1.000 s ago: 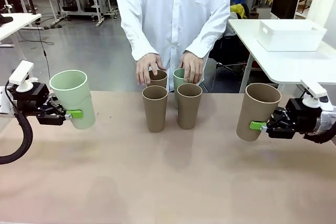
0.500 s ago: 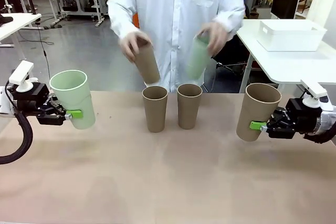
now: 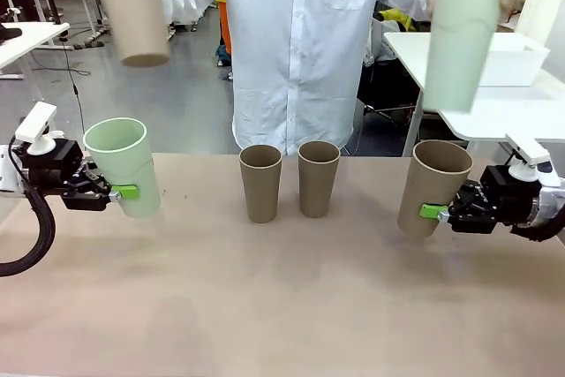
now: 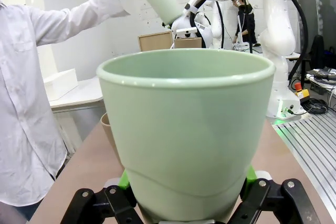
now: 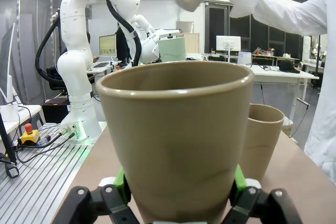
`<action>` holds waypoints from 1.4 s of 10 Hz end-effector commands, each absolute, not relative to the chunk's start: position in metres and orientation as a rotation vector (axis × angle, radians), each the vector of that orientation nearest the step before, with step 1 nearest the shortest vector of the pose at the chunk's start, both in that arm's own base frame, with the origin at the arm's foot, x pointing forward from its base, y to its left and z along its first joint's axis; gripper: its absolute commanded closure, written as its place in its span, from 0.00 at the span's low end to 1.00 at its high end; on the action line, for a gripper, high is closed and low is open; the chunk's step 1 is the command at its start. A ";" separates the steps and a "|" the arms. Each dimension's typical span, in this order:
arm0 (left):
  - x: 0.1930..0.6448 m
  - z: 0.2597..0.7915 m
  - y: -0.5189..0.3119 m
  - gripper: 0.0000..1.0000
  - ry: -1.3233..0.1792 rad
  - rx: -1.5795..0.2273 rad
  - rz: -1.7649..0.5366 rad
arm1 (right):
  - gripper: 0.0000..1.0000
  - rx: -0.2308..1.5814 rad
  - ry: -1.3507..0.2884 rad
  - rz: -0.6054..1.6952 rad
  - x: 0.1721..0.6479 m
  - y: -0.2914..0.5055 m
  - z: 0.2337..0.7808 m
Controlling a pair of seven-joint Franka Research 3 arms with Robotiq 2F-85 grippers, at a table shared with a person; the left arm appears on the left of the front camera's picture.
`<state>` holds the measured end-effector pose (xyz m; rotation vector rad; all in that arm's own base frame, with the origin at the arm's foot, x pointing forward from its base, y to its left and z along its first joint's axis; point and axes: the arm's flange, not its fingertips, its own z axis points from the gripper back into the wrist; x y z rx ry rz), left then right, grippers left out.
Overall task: Stack the cups and store them in the basket.
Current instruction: Place the stack of Reusable plastic cups into the Pantry Basket.
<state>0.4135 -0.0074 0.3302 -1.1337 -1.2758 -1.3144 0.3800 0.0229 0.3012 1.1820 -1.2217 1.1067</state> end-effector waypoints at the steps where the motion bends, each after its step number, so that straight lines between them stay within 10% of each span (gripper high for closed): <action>1: 0.414 0.332 -0.008 0.15 -1.286 -1.141 -1.318 | 0.15 1.177 -1.229 1.110 0.381 0.023 0.304; 14: 0.414 0.332 -0.008 0.15 -1.286 -1.141 -1.318 | 0.15 1.177 -1.229 1.110 0.381 0.023 0.304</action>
